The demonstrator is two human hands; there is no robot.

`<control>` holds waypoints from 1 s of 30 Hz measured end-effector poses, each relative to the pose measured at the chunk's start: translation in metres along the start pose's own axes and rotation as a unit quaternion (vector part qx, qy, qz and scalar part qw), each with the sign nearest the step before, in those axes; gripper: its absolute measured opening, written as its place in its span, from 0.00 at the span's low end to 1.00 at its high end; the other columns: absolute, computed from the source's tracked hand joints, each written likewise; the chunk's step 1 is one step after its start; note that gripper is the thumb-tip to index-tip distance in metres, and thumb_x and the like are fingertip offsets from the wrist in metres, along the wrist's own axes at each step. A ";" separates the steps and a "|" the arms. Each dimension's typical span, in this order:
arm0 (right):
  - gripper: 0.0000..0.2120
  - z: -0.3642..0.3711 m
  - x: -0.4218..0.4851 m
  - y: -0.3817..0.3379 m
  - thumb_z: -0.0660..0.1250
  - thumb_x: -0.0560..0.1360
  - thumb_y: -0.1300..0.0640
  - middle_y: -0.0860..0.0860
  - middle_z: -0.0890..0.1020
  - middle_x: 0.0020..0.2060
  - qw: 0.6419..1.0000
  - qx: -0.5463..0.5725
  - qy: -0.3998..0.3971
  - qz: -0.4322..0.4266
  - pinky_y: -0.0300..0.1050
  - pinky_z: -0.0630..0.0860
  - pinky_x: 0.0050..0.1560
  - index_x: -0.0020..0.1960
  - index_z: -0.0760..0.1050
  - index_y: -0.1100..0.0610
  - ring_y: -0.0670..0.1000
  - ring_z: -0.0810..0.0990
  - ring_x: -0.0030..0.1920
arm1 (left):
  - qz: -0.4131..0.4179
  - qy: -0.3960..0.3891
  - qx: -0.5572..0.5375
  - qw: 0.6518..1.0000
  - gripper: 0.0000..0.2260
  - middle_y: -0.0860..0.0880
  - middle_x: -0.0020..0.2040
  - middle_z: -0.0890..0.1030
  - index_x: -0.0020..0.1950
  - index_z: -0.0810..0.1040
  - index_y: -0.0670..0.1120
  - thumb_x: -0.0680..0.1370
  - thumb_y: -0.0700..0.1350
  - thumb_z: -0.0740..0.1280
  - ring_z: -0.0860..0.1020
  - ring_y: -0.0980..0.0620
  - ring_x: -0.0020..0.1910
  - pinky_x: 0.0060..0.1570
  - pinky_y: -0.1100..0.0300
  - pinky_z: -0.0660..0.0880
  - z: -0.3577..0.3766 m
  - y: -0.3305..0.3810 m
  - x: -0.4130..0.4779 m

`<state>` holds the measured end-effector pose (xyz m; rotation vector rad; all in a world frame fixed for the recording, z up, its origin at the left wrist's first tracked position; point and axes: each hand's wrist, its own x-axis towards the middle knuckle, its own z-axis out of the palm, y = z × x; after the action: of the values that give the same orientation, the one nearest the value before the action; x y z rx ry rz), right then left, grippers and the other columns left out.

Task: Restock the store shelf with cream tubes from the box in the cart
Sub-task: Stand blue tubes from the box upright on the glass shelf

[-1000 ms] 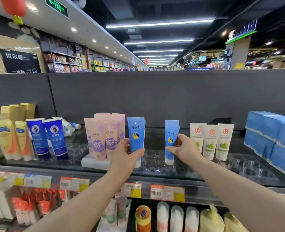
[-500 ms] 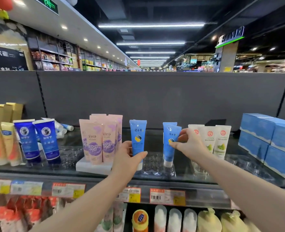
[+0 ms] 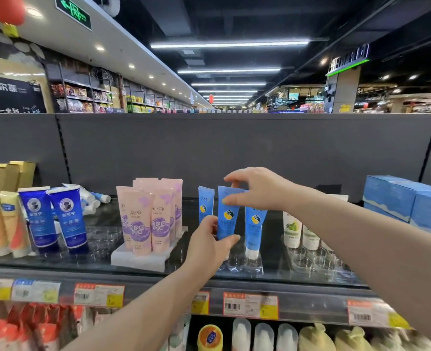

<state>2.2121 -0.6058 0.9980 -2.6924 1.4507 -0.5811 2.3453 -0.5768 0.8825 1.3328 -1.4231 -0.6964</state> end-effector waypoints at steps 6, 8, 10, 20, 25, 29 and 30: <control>0.12 0.003 0.018 -0.007 0.68 0.74 0.49 0.44 0.74 0.36 0.997 -0.025 -0.068 -0.004 0.35 0.67 0.32 0.52 0.77 0.56 0.43 0.71 0.35 | -0.018 -0.032 0.058 0.998 0.12 0.54 0.48 0.78 0.53 0.71 0.51 0.74 0.49 0.71 0.77 0.58 0.44 0.40 0.67 0.73 -0.005 -0.007 0.003; 0.09 0.003 0.021 -0.006 0.68 0.74 0.49 0.43 0.74 0.36 0.997 -0.013 -0.070 -0.006 0.34 0.66 0.33 0.48 0.76 0.54 0.43 0.72 0.35 | -0.027 -0.044 0.146 0.988 0.15 0.55 0.49 0.78 0.55 0.71 0.52 0.73 0.56 0.69 0.77 0.58 0.45 0.46 0.62 0.76 -0.011 -0.012 0.002; 0.07 0.003 0.024 -0.005 0.68 0.74 0.50 0.43 0.75 0.36 0.997 -0.007 -0.077 -0.004 0.35 0.67 0.33 0.46 0.74 0.53 0.43 0.72 0.36 | -0.012 -0.072 0.295 0.953 0.20 0.55 0.55 0.77 0.59 0.72 0.53 0.73 0.63 0.65 0.76 0.55 0.53 0.54 0.56 0.75 -0.018 -0.017 0.001; 0.10 0.007 0.041 0.000 0.68 0.74 0.51 0.45 0.75 0.40 0.995 -0.064 -0.075 0.019 0.39 0.72 0.38 0.51 0.77 0.55 0.48 0.75 0.43 | 0.011 -0.206 0.509 0.835 0.32 0.48 0.77 0.57 0.76 0.55 0.49 0.77 0.64 0.54 0.56 0.47 0.75 0.72 0.51 0.55 -0.028 -0.019 -0.012; 0.08 0.011 0.050 0.007 0.68 0.74 0.51 0.46 0.75 0.41 0.995 -0.072 -0.064 0.035 0.41 0.73 0.41 0.49 0.76 0.54 0.48 0.75 0.43 | 0.002 -0.214 0.511 0.833 0.32 0.48 0.77 0.55 0.77 0.54 0.49 0.78 0.64 0.53 0.55 0.46 0.75 0.72 0.51 0.54 -0.030 -0.015 -0.013; 0.06 0.014 0.055 0.010 0.68 0.74 0.51 0.46 0.76 0.40 0.995 -0.062 -0.056 0.050 0.39 0.71 0.37 0.47 0.75 0.53 0.47 0.74 0.39 | -0.001 -0.221 0.509 0.832 0.32 0.47 0.77 0.55 0.77 0.54 0.48 0.78 0.64 0.53 0.55 0.45 0.75 0.73 0.51 0.54 -0.030 -0.013 -0.014; 0.07 0.015 0.056 0.010 0.68 0.74 0.51 0.47 0.77 0.41 0.995 -0.058 -0.055 0.053 0.38 0.71 0.36 0.49 0.76 0.54 0.47 0.74 0.39 | -0.001 -0.222 0.506 0.834 0.32 0.46 0.77 0.55 0.76 0.55 0.48 0.78 0.64 0.54 0.55 0.45 0.75 0.73 0.51 0.54 -0.029 -0.013 -0.014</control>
<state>2.2371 -0.6590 0.9992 -2.6625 1.6318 -0.3465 2.3754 -0.5601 0.8759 2.0420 -2.3411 -0.2033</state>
